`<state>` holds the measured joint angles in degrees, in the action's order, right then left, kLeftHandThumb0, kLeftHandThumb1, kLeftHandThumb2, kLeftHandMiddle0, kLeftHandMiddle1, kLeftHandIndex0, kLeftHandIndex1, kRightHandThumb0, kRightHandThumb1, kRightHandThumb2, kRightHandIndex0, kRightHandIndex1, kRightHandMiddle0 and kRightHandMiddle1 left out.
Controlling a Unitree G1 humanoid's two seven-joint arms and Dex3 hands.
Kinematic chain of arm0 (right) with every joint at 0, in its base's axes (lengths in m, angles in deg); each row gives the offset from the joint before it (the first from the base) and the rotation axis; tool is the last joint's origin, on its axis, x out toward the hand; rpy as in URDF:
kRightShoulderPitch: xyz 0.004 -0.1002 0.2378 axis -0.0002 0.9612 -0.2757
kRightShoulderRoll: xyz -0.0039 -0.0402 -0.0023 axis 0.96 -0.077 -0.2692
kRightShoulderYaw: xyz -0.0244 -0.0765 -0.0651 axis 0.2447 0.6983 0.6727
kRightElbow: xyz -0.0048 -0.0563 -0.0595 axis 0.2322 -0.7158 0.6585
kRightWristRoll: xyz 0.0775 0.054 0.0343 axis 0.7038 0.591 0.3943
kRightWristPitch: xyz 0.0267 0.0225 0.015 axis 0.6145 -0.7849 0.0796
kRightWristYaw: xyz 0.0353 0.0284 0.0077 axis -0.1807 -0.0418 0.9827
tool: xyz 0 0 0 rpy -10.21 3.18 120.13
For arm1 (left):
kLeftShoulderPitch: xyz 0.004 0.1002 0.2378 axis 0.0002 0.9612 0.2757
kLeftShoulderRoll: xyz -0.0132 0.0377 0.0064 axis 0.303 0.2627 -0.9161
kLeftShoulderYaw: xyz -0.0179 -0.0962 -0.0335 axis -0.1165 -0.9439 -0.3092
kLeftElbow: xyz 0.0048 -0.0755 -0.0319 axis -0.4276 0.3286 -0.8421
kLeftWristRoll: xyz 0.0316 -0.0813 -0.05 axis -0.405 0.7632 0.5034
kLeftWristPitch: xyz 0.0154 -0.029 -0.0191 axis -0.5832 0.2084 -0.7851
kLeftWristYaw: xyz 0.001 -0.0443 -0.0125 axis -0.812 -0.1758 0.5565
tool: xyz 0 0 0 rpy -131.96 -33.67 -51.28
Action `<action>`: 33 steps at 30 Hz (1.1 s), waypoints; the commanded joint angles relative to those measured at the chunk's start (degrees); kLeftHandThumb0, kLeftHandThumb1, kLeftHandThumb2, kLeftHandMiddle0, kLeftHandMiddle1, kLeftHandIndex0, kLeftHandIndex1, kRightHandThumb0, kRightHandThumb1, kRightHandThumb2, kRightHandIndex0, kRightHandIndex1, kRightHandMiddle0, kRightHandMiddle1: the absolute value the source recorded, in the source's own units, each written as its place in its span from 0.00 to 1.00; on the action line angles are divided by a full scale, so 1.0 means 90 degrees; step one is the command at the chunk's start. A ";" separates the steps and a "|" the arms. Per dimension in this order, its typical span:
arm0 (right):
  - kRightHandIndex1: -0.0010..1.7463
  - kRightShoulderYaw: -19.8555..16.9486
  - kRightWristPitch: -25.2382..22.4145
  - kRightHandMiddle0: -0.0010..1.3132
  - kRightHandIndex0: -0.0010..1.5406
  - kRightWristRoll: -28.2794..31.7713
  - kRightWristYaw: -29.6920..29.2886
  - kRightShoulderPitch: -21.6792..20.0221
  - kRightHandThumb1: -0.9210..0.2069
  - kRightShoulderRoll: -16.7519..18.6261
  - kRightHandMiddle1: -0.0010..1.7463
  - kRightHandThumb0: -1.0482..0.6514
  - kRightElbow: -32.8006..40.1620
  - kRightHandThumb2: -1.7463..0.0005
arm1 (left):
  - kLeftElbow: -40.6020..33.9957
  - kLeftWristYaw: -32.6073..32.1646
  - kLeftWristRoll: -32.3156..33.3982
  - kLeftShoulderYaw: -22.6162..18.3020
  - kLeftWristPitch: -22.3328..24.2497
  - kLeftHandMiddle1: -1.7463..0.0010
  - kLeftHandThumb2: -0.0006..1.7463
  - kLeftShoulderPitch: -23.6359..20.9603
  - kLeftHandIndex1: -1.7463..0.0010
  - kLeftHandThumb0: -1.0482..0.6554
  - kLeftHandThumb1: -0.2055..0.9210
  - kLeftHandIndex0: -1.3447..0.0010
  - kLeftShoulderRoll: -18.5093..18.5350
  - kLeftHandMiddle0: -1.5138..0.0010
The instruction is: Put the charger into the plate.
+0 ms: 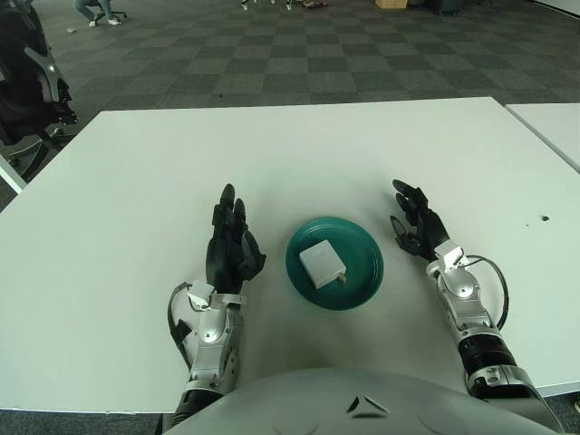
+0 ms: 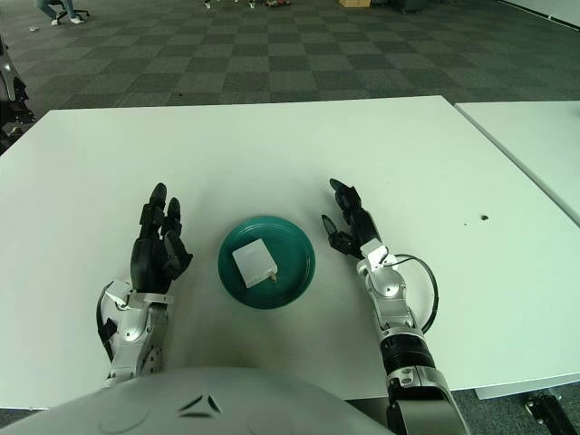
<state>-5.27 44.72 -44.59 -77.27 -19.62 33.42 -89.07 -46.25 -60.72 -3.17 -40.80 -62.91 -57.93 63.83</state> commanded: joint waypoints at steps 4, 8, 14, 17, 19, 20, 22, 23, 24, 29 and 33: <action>0.00 0.0547 0.0317 0.00 0.09 -0.0292 -0.0192 0.0900 0.00 0.0917 0.24 0.18 -0.1521 0.64 | 0.2192 -0.1166 -0.1718 -0.0367 -0.0538 0.99 0.57 -0.0359 0.75 0.07 1.00 1.00 0.0476 0.92; 0.00 0.0571 0.0499 0.00 0.07 -0.0389 -0.0437 0.0877 0.00 0.0957 0.24 0.15 -0.1501 0.63 | 0.2443 -0.1473 -0.2294 -0.0191 -0.0356 0.98 0.58 -0.0464 0.74 0.06 1.00 1.00 0.0697 0.89; 0.00 0.0535 0.1070 0.00 0.04 -0.0254 -0.0453 0.0923 0.00 0.1110 0.19 0.12 -0.1615 0.61 | 0.2353 -0.1242 -0.2399 0.0037 -0.0190 0.99 0.58 -0.0380 0.79 0.03 1.00 1.00 0.0827 0.90; 0.00 0.0485 0.1385 0.00 0.01 -0.0082 -0.0337 0.0909 0.00 0.1221 0.13 0.10 -0.1778 0.61 | 0.2371 -0.1114 -0.2344 0.0081 -0.0139 1.00 0.58 -0.0376 0.83 0.02 1.00 1.00 0.0862 0.92; 0.00 0.0403 0.1653 0.00 0.01 0.0031 -0.0313 0.0813 0.00 0.1364 0.11 0.09 -0.2081 0.61 | 0.2413 -0.0971 -0.2247 0.0104 -0.0103 1.00 0.57 -0.0394 0.86 0.02 1.00 1.00 0.0884 0.93; 0.00 0.0363 0.1762 0.00 0.00 0.0070 -0.0317 0.0762 0.00 0.1421 0.10 0.09 -0.2211 0.61 | 0.2444 -0.0908 -0.2199 0.0114 -0.0093 1.00 0.57 -0.0407 0.87 0.02 1.00 1.00 0.0892 0.94; 0.00 0.0311 0.1906 0.00 0.00 0.0107 -0.0343 0.0693 0.00 0.1489 0.09 0.09 -0.2352 0.61 | 0.2508 -0.0808 -0.2117 0.0117 -0.0083 1.00 0.57 -0.0445 0.89 0.01 1.00 1.00 0.0903 0.95; 0.00 0.0291 0.1964 0.00 0.00 0.0117 -0.0356 0.0671 0.00 0.1509 0.07 0.09 -0.2393 0.61 | 0.2537 -0.0767 -0.2084 0.0116 -0.0080 1.00 0.57 -0.0461 0.90 0.01 1.00 1.00 0.0905 0.96; 0.00 0.0274 0.2071 0.00 0.00 0.0109 -0.0390 0.0647 0.00 0.1525 0.07 0.09 -0.2439 0.61 | 0.2626 -0.0713 -0.2023 0.0099 -0.0061 1.00 0.57 -0.0520 0.91 0.01 1.00 1.00 0.0895 0.96; 0.00 0.0212 0.2284 0.00 0.00 0.0249 -0.0225 0.0539 0.00 0.1598 0.02 0.07 -0.2653 0.60 | 0.2835 -0.0604 -0.1852 0.0012 -0.0031 1.00 0.56 -0.0666 0.93 0.01 1.00 1.00 0.0841 0.97; 0.00 0.0097 0.2180 0.00 0.00 0.0678 0.0324 0.0500 0.00 0.1705 0.01 0.06 -0.2725 0.61 | 0.2913 -0.0510 -0.1686 -0.0038 -0.0030 1.00 0.55 -0.0726 0.93 0.02 1.00 1.00 0.0780 0.96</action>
<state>-5.22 61.16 -42.80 -78.53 -26.73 38.26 -97.77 -32.30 -67.80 -18.70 -40.37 -63.83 -69.39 68.79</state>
